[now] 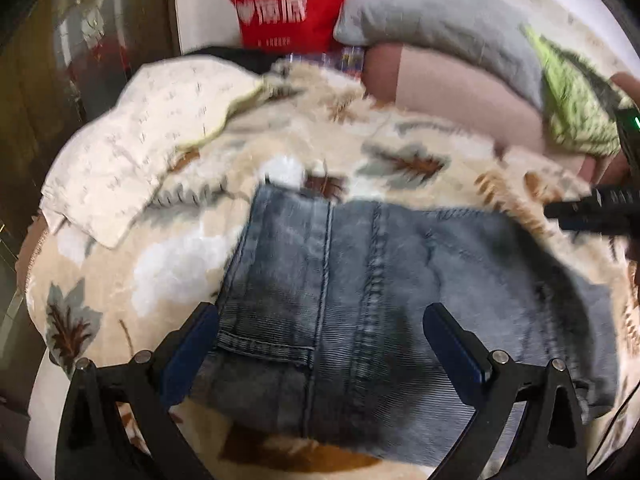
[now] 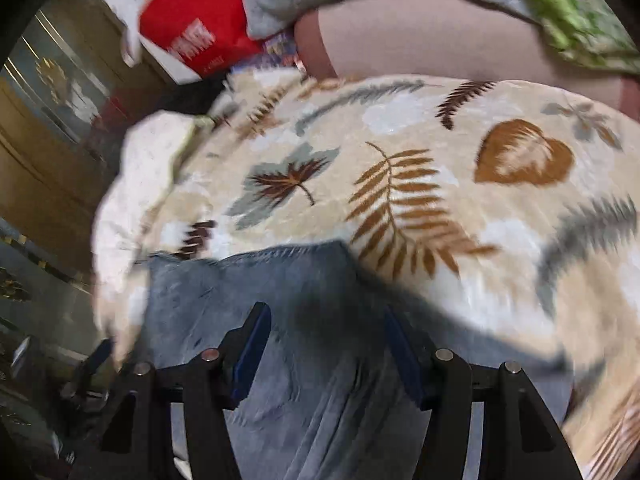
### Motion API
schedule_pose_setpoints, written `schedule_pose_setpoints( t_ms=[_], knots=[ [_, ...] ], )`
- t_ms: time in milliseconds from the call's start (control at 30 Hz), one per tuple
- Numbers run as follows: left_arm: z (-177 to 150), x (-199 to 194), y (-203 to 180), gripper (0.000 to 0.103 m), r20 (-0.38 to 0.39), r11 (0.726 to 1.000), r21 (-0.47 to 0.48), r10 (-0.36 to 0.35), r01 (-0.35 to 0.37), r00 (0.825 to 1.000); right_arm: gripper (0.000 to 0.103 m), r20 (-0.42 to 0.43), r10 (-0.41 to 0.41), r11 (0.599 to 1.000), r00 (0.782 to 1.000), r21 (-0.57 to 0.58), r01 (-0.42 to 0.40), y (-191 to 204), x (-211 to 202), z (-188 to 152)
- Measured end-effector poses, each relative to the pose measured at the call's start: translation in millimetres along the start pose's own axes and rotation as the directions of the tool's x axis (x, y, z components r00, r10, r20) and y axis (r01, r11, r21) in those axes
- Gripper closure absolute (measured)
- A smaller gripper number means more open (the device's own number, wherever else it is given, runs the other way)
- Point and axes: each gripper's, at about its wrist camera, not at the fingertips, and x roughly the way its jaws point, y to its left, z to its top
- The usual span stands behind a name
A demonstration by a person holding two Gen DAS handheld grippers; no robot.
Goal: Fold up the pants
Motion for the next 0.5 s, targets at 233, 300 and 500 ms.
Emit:
schedule_pose_setpoints(
  t_ms=[233, 300, 500],
  knots=[
    [-9.2, 31.2, 0.8, 0.001, -0.051, 1.0, 0.014, -0.018, 0.019, 0.999, 0.067, -0.146, -0.062, 0.996, 0.987, -0.067, 0.053, 12.6, 66.8, 23.9],
    [-8.8, 32.8, 2.0, 0.001, -0.054, 1.0, 0.01, -0.025, 0.025, 0.998, 0.084, -0.168, -0.066, 0.995, 0.984, -0.083, 0.052, 14.4, 77.7, 23.7],
    [-8.3, 35.6, 2.1, 0.001, -0.061, 0.999, 0.012, -0.029, 0.03, 0.998, 0.1, 0.008, -0.255, 0.917, 0.967, -0.315, 0.245, 62.2, 52.4, 14.3]
  ],
)
